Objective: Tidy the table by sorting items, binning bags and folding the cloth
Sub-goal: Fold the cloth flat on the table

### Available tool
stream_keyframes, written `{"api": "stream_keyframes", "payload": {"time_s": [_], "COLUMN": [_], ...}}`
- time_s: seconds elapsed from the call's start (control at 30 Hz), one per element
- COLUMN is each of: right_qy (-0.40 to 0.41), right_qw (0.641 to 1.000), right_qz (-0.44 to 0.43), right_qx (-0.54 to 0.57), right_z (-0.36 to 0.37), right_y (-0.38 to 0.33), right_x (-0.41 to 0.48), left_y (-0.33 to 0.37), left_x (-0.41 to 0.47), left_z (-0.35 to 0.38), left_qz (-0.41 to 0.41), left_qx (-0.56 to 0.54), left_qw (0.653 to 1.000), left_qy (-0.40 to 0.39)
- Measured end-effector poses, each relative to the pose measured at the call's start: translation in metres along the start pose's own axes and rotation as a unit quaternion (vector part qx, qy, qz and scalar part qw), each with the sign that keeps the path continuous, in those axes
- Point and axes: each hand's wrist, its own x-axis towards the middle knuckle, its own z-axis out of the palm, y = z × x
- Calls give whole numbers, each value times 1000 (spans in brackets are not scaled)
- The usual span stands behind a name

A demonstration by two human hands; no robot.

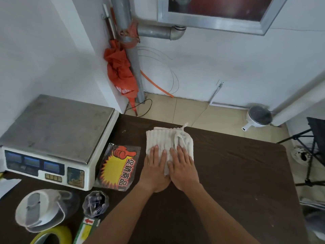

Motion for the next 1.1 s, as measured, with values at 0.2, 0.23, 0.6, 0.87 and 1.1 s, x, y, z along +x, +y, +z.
{"api": "stream_keyframes", "payload": {"time_s": [0.2, 0.23, 0.6, 0.87, 1.1], "right_qy": [29, 31, 21, 10, 17], "right_qw": [999, 999, 995, 990, 985], "right_qz": [12, 16, 80, 123, 153], "right_qx": [18, 20, 51, 62, 74], "right_z": [-4, -5, -18, -30, -30], "right_y": [17, 19, 75, 132, 168], "right_x": [18, 19, 2, -34, -70], "left_y": [9, 11, 64, 124, 171], "left_x": [27, 30, 54, 59, 53], "left_z": [-6, -7, 5, 14, 28], "left_qz": [8, 10, 45, 98, 127], "left_qx": [12, 16, 26, 20, 29], "left_qw": [1000, 1000, 999, 995, 991], "left_qy": [0, 0, -12, -23, -24]}}
